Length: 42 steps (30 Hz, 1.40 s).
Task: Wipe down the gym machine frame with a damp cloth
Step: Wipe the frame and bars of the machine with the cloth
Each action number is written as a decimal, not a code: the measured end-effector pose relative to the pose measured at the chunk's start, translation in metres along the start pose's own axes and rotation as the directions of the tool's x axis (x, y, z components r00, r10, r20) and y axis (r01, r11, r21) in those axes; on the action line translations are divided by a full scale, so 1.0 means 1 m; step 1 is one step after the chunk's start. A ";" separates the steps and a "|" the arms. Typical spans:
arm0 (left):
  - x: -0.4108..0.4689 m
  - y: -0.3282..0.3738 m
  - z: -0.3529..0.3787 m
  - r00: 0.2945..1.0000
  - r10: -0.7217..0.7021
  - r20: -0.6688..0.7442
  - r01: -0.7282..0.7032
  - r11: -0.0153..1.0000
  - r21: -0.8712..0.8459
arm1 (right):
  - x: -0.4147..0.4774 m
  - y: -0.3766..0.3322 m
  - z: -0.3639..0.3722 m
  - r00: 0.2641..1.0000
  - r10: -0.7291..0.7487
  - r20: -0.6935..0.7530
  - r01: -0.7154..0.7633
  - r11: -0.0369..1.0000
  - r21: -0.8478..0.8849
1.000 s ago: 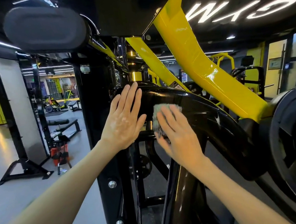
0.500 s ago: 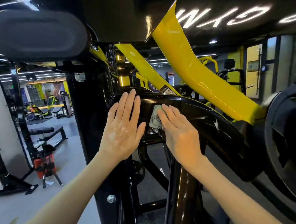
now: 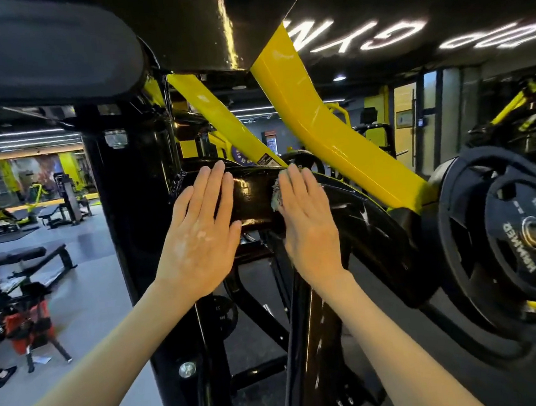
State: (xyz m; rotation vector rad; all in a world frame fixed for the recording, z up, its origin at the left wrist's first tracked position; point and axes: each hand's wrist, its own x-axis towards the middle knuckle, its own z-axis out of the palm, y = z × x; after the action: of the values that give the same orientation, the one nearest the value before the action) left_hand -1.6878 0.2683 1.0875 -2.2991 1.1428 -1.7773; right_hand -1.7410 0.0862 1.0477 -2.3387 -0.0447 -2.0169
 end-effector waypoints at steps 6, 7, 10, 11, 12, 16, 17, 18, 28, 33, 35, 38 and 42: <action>0.001 0.004 0.003 1.000 -0.023 0.011 0.023 1.000 0.007 | -0.026 0.033 -0.011 0.923 0.373 -0.091 -0.377 0.925 -0.040; 0.000 0.004 0.003 1.000 -0.026 0.015 0.026 1.000 0.012 | -0.025 0.027 -0.010 0.907 0.403 -0.121 -0.409 0.912 -0.029; 0.000 0.006 0.002 0.999 -0.037 0.027 0.037 0.999 0.024 | -0.012 -0.003 0.000 0.939 0.322 -0.121 -0.320 0.947 0.032; 0.000 0.006 0.002 0.999 -0.038 0.031 0.038 0.999 0.020 | -0.006 -0.016 0.004 0.964 0.246 -0.100 -0.242 0.969 0.050; 0.000 0.006 0.002 0.999 -0.041 0.032 0.040 0.999 0.012 | -0.001 -0.029 0.008 0.982 0.172 -0.076 -0.167 0.984 0.064; 0.002 0.011 0.001 0.997 -0.075 0.020 0.075 0.997 -0.004 | 0.009 -0.043 0.006 1.000 -0.031 0.002 0.030 0.989 0.143; 0.003 0.014 0.001 0.998 -0.067 0.019 0.068 0.998 -0.003 | 0.007 -0.036 0.003 0.998 -0.067 0.013 0.065 0.990 0.127; 0.005 0.018 0.002 0.999 -0.045 0.021 0.045 0.999 -0.001 | 0.004 -0.026 0.001 0.996 -0.089 0.018 0.087 0.991 0.105; 0.016 0.040 0.013 0.999 0.006 0.043 -0.006 1.000 0.016 | -0.060 0.071 -0.021 0.947 0.313 -0.074 -0.309 0.949 0.064; 0.015 0.043 0.013 0.998 -0.009 0.061 0.008 1.000 0.014 | -0.030 0.036 -0.013 0.963 0.256 -0.088 -0.241 0.958 0.155; 0.015 0.045 0.013 0.999 -0.017 0.052 0.016 1.000 0.004 | -0.011 0.013 -0.010 0.986 0.160 -0.048 -0.149 0.973 0.174; 0.018 0.052 0.013 0.999 -0.044 0.023 0.045 0.998 -0.037 | 0.007 -0.004 -0.009 0.999 0.034 0.010 -0.035 0.985 0.171; 0.027 0.070 0.019 1.000 0.026 0.009 -0.025 0.995 -0.098 | -0.008 0.027 -0.012 1.000 0.013 0.005 -0.014 0.980 0.197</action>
State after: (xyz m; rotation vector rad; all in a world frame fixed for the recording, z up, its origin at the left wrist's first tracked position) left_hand -1.7066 0.1947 1.0737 -2.3316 1.2791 -1.7366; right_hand -1.7527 0.0584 1.0405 -2.2153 -0.2186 -1.9044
